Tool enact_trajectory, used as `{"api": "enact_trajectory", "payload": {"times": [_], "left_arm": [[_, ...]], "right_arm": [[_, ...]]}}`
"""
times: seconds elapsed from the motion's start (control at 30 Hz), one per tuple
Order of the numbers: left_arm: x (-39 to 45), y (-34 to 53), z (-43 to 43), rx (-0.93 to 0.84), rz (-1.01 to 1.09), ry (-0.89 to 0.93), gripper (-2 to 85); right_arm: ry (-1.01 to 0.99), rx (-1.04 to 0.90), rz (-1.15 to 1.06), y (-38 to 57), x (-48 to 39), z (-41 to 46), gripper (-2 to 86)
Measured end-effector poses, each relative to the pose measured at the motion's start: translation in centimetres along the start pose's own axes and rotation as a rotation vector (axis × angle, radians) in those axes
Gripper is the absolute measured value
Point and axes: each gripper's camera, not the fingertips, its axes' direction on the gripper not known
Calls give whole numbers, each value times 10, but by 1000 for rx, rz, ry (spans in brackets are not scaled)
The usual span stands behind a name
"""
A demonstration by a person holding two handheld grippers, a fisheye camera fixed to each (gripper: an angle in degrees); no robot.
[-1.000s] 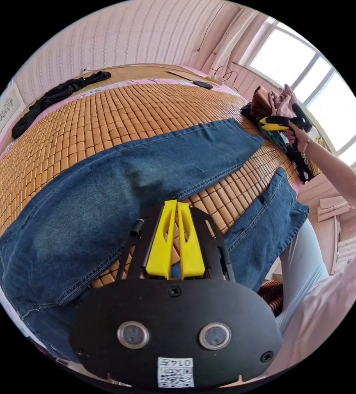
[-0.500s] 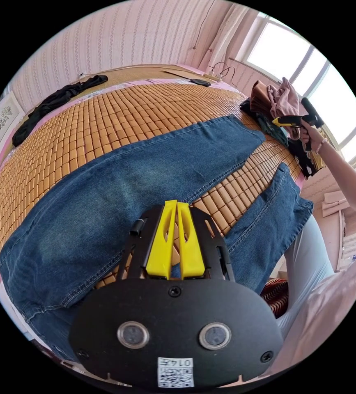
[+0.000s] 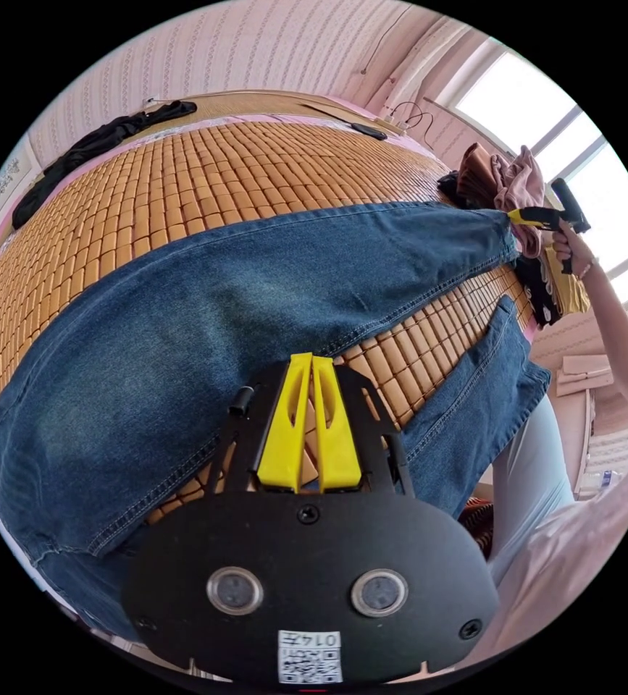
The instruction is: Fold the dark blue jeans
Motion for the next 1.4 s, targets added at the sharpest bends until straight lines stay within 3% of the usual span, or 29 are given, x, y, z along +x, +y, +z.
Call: {"api": "enact_trajectory", "payload": {"times": [0.13,0.17,0.27,0.37,0.5,0.6,0.8,0.9,0.97,1.13,1.27,1.4], "left_arm": [[-1,-1,-11,8,-20,3,-10],[0,-2,-15,1,-14,-7,-9],[4,-2,-31,-19,23,-38,-8],[2,18,-69,88,-4,20,-1],[-29,93,-135,245,-246,122,30],[-60,176,-185,354,-498,98,55],[-109,342,-259,461,-984,-137,90],[-136,397,-270,506,-1204,-113,120],[-148,413,-273,543,-1271,-97,126],[-169,420,-279,660,-1332,-89,120],[-185,405,-270,592,-1350,-70,107],[-187,397,-275,518,-1352,-44,20]], "right_arm": [[219,-39,131,4,25,35,16],[261,-62,178,10,35,47,63],[186,-95,227,39,47,57,143],[135,-69,206,95,41,45,151],[152,-123,284,197,40,30,169],[166,-142,391,263,45,21,175],[33,-150,498,320,45,41,155],[45,-138,485,319,33,51,124],[107,-142,472,319,25,54,92],[46,-61,438,319,4,41,41],[51,-26,417,321,-13,28,28],[26,63,412,326,-23,7,23]]}}
